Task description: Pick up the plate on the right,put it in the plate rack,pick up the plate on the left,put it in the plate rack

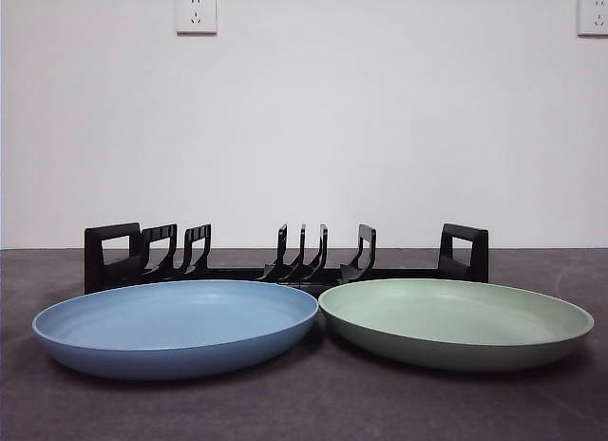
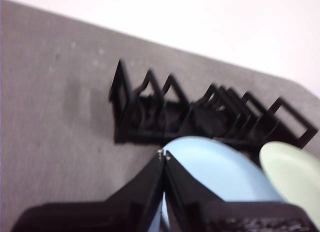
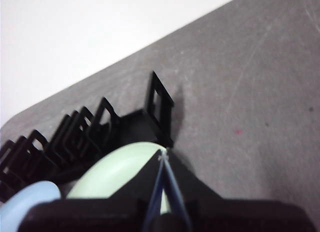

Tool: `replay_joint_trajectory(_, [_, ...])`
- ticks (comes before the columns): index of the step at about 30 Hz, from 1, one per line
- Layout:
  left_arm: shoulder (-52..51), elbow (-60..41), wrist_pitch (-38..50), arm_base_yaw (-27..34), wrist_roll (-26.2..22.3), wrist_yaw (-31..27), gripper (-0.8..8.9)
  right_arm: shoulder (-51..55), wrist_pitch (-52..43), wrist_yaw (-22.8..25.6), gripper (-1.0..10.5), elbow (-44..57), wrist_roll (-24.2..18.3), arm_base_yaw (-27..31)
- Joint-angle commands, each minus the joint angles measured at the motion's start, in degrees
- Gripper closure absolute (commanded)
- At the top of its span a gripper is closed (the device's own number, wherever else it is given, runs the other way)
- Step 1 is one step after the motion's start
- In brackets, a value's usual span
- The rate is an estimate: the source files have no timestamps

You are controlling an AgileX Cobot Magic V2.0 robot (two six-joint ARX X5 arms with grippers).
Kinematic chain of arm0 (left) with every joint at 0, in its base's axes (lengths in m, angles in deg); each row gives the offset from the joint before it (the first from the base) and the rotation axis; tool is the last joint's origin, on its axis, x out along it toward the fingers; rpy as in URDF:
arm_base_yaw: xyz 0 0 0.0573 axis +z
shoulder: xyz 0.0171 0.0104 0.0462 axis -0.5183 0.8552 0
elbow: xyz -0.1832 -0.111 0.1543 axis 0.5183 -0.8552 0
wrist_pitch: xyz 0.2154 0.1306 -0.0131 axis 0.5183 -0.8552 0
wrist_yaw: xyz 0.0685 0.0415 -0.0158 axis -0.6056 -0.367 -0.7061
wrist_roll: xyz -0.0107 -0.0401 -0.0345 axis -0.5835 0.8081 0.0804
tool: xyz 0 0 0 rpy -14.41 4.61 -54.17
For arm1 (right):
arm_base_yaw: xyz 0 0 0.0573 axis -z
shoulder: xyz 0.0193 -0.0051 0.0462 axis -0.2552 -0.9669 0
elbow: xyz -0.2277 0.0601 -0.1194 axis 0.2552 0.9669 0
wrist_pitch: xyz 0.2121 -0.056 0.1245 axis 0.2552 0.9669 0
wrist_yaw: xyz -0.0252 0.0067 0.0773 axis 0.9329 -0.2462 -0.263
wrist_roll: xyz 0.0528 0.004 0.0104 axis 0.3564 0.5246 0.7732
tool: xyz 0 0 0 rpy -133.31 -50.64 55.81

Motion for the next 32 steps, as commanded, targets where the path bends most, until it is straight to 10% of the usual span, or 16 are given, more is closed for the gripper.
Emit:
replay_joint_trajectory(1, [3.3, 3.8, -0.8, 0.2, 0.1, 0.7, 8.19, -4.1, 1.2, 0.0, 9.6, -4.0, 0.2, 0.1])
replay_joint_trajectory(12, [24.4, 18.9, -1.2, 0.1, -2.6, 10.1, 8.19, -25.3, 9.4, -0.4, 9.6, -21.6, -7.8, 0.1])
replay_joint_trajectory(23, [45.3, 27.5, -1.3, -0.2, -2.9, 26.7, 8.12, -50.2, 25.4, -15.1, 9.4, -36.8, -19.5, 0.1])
replay_joint_trajectory(27, [46.7, 27.5, -0.6, -1.0, -2.9, 26.5, 5.34, -54.3, 25.2, -14.9, 6.7, -36.9, -20.3, 0.1])
replay_joint_trajectory(32, [46.8, 28.8, 2.3, -3.2, -2.7, 26.1, 5.3, -58.2, 22.3, -14.6, 6.7, -36.9, -20.9, 0.1])
